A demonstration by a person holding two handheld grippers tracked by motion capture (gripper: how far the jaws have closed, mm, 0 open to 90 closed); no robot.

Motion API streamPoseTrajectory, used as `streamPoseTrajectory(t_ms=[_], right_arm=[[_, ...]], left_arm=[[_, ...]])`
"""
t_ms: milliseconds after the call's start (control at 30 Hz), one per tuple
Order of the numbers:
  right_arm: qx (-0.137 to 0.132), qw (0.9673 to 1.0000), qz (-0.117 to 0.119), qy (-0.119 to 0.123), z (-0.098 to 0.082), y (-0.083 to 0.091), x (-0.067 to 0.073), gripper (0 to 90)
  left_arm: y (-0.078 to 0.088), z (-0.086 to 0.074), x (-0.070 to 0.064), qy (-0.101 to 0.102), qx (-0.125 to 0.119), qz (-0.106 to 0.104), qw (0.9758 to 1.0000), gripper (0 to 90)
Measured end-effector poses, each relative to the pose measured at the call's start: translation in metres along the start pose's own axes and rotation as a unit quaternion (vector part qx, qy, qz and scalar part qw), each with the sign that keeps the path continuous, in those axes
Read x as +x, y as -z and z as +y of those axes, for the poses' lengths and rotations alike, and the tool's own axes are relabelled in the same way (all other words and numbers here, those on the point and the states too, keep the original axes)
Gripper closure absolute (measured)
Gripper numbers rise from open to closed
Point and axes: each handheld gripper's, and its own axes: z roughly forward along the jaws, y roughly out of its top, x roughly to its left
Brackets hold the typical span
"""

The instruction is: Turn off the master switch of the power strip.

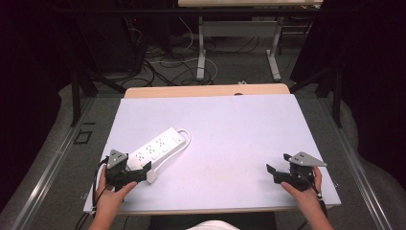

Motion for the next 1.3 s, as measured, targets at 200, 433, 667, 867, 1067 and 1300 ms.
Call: streamPoseTrajectory(t_ms=[200,433,667,867,1067,1300], right_arm=[[0.001,1.0,0.004,0.006,-0.005,-0.006,-0.004,18.2],[0.0,1.0,0.005,0.007,-0.007,-0.006,-0.004,18.2],[0.004,0.9997,0.012,0.02,-0.008,-0.008,-0.001,20.9],[0.007,0.9995,0.018,0.025,-0.007,-0.008,0.001,22.5],[0.003,0.9997,0.014,0.019,-0.006,-0.007,0.003,22.6],[0.006,0.9998,0.018,0.005,-0.007,-0.004,0.001,22.2]], left_arm=[[0.0,0.001,-0.001,0.0,-0.001,0.0,1.0,3.8],[0.002,0.002,-0.004,-0.008,-0.008,0.001,0.9999,3.9],[0.005,0.008,-0.008,-0.014,0.0,0.003,0.9999,13.4],[0.01,0.018,-0.01,-0.017,-0.007,0.007,0.9998,16.3],[0.012,0.026,-0.011,-0.023,-0.002,0.01,0.9997,17.5],[0.017,0.039,-0.009,-0.035,0.003,0.003,0.9994,19.3]])
